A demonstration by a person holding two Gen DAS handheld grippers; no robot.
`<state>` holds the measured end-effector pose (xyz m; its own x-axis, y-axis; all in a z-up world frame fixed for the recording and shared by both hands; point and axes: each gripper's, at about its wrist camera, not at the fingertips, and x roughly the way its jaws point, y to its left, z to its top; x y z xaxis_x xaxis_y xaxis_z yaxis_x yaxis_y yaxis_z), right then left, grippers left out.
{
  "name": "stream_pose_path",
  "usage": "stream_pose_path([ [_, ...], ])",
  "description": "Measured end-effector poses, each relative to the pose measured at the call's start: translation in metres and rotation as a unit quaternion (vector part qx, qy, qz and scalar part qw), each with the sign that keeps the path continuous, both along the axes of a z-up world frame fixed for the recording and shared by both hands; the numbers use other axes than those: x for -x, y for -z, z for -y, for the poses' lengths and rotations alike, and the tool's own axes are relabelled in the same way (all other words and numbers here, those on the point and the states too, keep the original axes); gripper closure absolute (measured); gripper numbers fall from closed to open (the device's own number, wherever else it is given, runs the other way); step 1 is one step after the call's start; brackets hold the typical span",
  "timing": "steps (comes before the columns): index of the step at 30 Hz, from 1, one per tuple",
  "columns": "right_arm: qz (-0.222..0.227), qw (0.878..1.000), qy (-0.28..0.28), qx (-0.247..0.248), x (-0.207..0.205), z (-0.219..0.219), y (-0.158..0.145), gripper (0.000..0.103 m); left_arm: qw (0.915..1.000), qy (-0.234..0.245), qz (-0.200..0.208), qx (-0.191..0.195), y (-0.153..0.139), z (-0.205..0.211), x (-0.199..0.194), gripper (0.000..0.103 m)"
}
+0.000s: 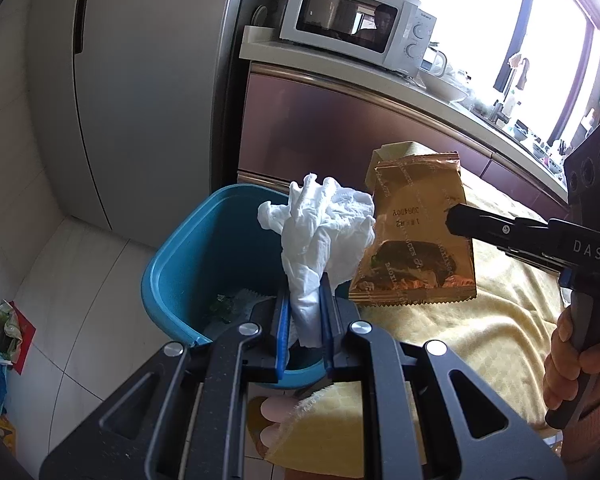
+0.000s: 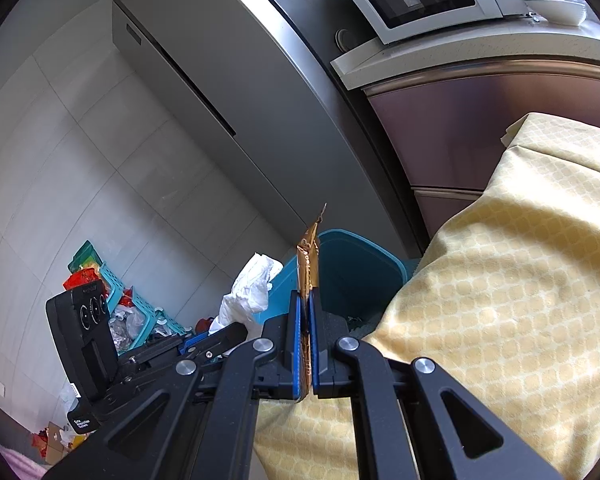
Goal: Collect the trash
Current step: 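Open both grippers over the teal bin, dropping tissue and foil bag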
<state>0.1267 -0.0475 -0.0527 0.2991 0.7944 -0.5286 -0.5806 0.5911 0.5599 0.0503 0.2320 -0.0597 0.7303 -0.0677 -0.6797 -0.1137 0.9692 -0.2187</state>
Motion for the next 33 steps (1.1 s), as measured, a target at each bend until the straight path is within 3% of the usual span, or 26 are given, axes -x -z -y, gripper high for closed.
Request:
stream_pose_path([
  [33,-0.018,0.996,-0.018,0.081,-0.012,-0.062,0.029,0.1,0.9985,-0.013,-0.054,0.005,0.048,-0.012,-0.036,0.088],
])
